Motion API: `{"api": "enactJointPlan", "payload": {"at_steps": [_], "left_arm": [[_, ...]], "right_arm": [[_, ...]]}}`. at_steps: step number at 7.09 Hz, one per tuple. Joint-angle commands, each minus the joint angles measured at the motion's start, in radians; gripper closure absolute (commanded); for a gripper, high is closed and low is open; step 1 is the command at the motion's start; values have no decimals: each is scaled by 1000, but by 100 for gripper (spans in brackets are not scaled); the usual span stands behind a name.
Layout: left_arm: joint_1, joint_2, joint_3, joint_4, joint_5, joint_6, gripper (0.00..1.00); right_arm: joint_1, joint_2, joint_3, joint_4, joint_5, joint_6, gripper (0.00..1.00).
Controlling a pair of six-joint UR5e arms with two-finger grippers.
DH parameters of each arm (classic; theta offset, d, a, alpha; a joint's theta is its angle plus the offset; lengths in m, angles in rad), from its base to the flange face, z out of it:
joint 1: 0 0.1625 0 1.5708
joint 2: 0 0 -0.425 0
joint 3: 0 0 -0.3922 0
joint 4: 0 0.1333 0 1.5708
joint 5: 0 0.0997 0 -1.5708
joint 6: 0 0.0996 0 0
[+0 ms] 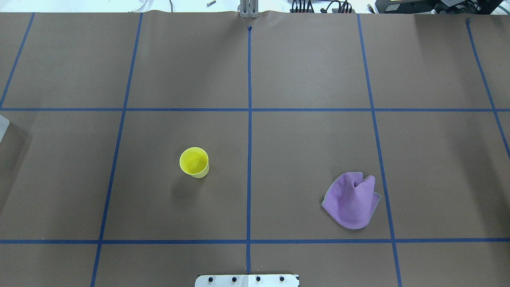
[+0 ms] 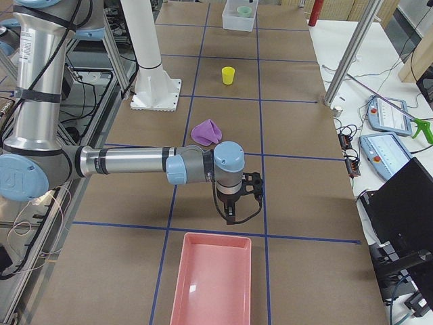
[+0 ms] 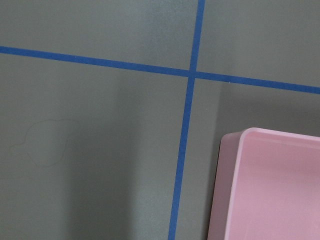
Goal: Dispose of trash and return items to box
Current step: 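Reach the left gripper to the yellow cup while the right gripper approaches the purple cloth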
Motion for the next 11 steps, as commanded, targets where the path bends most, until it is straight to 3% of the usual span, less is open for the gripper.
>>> {"api": "enactJointPlan", "payload": {"at_steps": [1, 4, 6, 7, 8, 10, 11], "left_arm": [[241, -74, -101, 1, 92, -312, 3], [435, -224, -104, 60, 196, -537, 3], [614, -367, -107, 227, 366, -609, 3], [747, -388, -84, 225, 446, -666, 3], [780, -434, -22, 220, 494, -694, 3], [784, -435, 104, 71, 502, -709, 3], [784, -435, 108, 65, 500, -709, 4]], "right_arm": [[-47, -2, 60, -1, 24, 212, 0], [-313, 1, 238, 2, 12, 665, 0], [-427, 53, 285, 2, -6, 828, 0], [-486, 79, 286, 2, -40, 862, 0], [-538, 116, 285, 2, -75, 924, 0], [-561, 123, 286, 3, -78, 946, 0], [-563, 123, 286, 3, -78, 946, 0]]}}
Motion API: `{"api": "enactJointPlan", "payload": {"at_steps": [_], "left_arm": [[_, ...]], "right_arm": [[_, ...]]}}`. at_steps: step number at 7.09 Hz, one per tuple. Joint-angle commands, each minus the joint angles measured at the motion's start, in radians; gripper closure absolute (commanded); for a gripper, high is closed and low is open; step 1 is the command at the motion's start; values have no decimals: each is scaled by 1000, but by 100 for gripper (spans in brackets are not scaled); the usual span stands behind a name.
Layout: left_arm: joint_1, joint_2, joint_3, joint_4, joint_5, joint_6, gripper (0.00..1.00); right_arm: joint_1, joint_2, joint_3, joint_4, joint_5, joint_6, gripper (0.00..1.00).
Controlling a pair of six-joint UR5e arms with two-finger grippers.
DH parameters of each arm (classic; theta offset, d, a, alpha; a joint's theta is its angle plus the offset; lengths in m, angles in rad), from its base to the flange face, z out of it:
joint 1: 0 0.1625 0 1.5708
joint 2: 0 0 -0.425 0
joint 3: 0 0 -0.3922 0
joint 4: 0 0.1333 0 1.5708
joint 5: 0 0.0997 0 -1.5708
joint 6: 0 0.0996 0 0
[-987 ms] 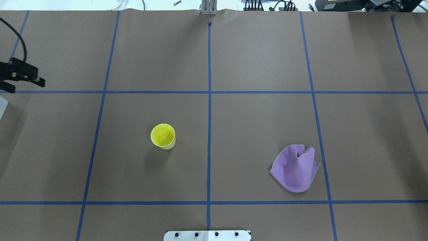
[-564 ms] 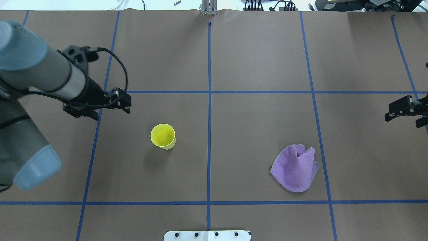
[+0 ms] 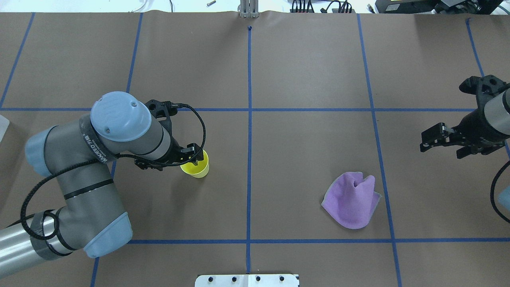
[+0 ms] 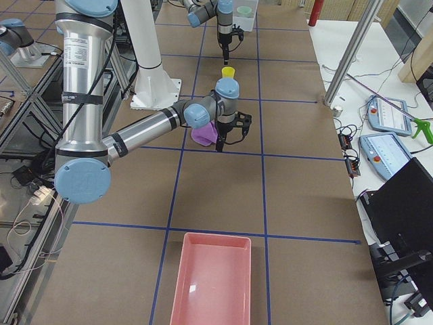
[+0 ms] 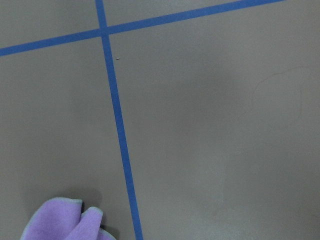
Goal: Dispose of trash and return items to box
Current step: 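Reach the left gripper to the yellow cup while the right gripper approaches the purple cloth, then lift the yellow cup with the left gripper while the right grasps the cloth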
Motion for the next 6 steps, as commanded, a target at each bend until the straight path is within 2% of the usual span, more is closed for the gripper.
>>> {"api": "enactJointPlan", "payload": {"at_steps": [1, 3, 4, 5, 6], "left_arm": [[2, 1, 31, -34, 2, -7, 7], [6, 6, 54, -37, 4, -10, 13], [12, 0, 78, -53, 4, -23, 31], [17, 0, 86, -95, 4, -51, 75], [15, 3, 83, -104, 1, -54, 100]], "right_arm": [[-9, 2, 0, -1, -2, 5, 0], [-13, 1, 0, -1, -4, 7, 0], [-22, 1, -1, -1, -4, 5, 0], [-33, 1, -3, -1, -11, 5, 0], [-41, 2, -3, -1, -13, 5, 0]]}}
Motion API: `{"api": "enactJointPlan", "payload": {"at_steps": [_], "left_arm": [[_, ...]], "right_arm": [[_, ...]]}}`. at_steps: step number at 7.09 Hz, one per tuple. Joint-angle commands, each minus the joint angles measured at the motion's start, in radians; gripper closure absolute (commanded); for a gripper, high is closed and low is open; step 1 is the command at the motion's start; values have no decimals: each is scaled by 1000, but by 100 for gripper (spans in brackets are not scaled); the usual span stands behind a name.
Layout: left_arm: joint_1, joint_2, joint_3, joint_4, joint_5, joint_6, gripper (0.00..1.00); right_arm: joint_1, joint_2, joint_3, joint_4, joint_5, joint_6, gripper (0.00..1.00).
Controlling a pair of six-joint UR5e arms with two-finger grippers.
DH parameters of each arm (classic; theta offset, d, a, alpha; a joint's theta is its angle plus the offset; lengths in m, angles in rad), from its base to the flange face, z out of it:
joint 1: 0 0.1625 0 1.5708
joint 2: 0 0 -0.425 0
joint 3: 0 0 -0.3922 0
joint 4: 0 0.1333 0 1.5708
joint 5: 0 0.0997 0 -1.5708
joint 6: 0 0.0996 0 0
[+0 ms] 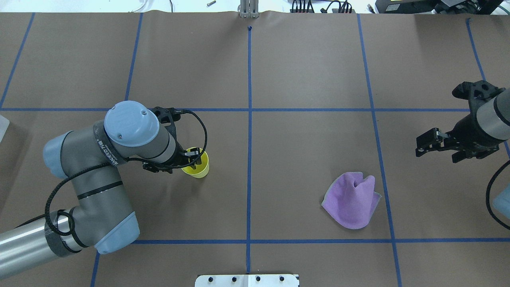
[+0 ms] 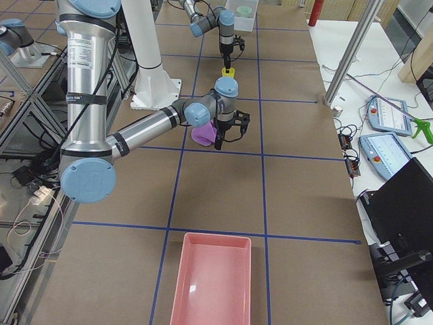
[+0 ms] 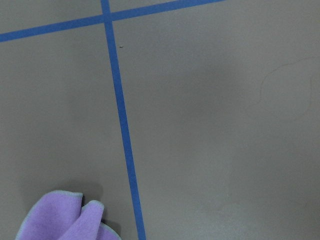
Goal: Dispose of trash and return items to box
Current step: 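Lift the yellow cup with the left gripper while the right grasps the cloth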
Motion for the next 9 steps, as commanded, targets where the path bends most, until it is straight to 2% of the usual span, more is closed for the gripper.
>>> {"api": "enactJointPlan", "payload": {"at_steps": [1, 2, 3, 4, 5, 7, 8, 9], "left_arm": [[0, -1, -4, -22, -5, -13, 100], [-14, -3, -30, -21, -7, -14, 100], [-72, 8, -79, -10, -56, -2, 100], [-167, 34, -114, -12, -165, 2, 100], [-239, 104, -187, -10, -229, 68, 100], [-401, 252, -272, -9, -327, 238, 100], [-462, 323, -297, -9, -337, 343, 100], [-485, 343, -294, -9, -334, 405, 100]], "right_arm": [[-24, 3, -1, 0, -7, 0, 0], [-49, 18, -1, 0, -13, 4, 0], [-93, 36, -1, 1, -42, 32, 0], [-153, 61, -2, 1, -77, 72, 0], [-211, 81, -5, 0, -132, 108, 0], [-303, 148, -7, 0, -137, 249, 0], [-331, 171, -9, 0, -142, 297, 0], [-353, 181, -18, 1, -154, 332, 0]]}}
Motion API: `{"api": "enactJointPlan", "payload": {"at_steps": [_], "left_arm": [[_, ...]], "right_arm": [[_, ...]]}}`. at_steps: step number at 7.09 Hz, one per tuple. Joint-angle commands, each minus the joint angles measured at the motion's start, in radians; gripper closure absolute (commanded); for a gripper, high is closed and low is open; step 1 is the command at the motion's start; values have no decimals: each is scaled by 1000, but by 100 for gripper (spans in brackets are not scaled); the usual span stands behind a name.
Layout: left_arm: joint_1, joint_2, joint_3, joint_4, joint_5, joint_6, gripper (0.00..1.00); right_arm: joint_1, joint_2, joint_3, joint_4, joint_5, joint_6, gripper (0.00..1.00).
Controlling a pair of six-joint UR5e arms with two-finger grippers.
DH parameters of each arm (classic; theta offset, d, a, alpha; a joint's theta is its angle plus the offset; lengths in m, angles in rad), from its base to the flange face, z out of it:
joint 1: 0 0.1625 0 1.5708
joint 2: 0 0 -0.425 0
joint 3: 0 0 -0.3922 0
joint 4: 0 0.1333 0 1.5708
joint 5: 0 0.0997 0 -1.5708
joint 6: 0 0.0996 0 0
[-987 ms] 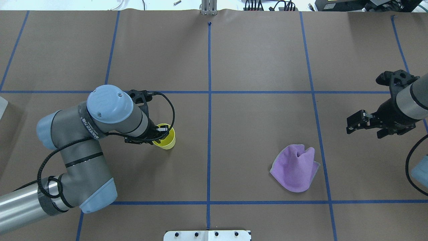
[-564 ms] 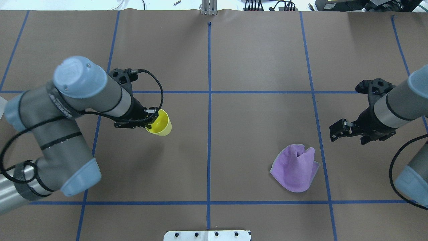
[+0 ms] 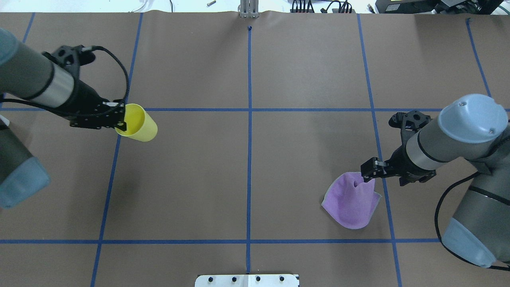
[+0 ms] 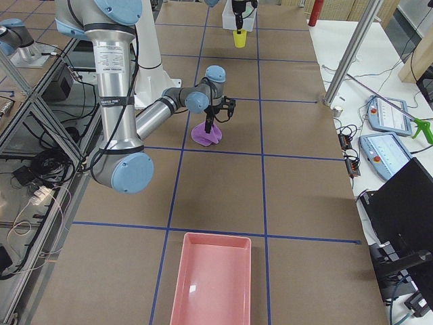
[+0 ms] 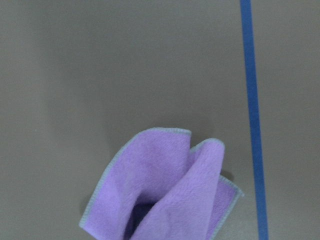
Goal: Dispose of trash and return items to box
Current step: 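Lift the yellow cup with the left gripper while the right grasps the cloth, then carry the cup to the clear bin while the right gripper carries cloth to pink bin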
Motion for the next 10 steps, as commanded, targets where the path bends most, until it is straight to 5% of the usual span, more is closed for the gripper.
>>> {"api": "enactJointPlan", "payload": {"at_steps": [1, 4, 6, 10], "left_arm": [[-64, 51, -12, 0, -8, 101, 100], [-98, 78, -15, -1, -8, 165, 100], [-107, 93, -19, -3, -5, 167, 100], [-182, 120, -10, 2, -11, 256, 100]], "right_arm": [[-37, 20, -24, 21, -21, 68, 0], [-43, 69, -106, 95, -21, 133, 2], [-39, 65, -106, 93, -24, 130, 100], [80, -33, 1, 57, 50, 79, 100]]}}
